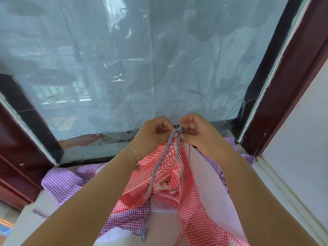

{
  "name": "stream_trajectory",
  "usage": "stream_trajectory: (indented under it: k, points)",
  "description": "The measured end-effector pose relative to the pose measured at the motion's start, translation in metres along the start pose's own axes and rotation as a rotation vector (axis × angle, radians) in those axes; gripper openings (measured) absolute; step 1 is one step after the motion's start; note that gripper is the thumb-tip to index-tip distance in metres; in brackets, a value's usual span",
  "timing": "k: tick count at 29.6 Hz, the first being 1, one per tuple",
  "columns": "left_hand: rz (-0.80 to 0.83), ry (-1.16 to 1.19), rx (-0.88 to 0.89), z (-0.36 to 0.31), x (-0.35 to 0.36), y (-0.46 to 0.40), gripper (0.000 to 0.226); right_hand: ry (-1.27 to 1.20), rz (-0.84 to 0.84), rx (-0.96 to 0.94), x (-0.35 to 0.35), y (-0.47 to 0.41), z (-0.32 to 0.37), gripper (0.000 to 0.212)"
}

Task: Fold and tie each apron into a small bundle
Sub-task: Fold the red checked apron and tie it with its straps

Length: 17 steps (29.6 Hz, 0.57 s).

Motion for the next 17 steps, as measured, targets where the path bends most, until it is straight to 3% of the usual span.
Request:
stream_trajectory:
  k: [8,13,17]
  points:
    - [0.021,-0.006,0.001,-0.007,0.004,0.001,0.018,0.059,-0.015,-0.047,-0.002,0.006,0.008,0.037]
    - [-0.017,-0.132,0.016,-0.013,0.012,0.003,0.031,0.119,-0.018,-0.064,-0.004,0.005,0.011,0.035]
    - [-0.157,-0.41,0.013,-0.014,0.014,-0.006,0.012,0.251,0.012,0.007,0.0,0.0,0.003,0.036]
Point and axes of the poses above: each hand's wrist, its own y-axis away from the middle knuckle, its own x-axis out of the palm, z = x × y, the point moved 5 cm from there along -y, towards the middle knuckle, and after that the axes turned 11 degrees about -x, right-handed, at the moved point
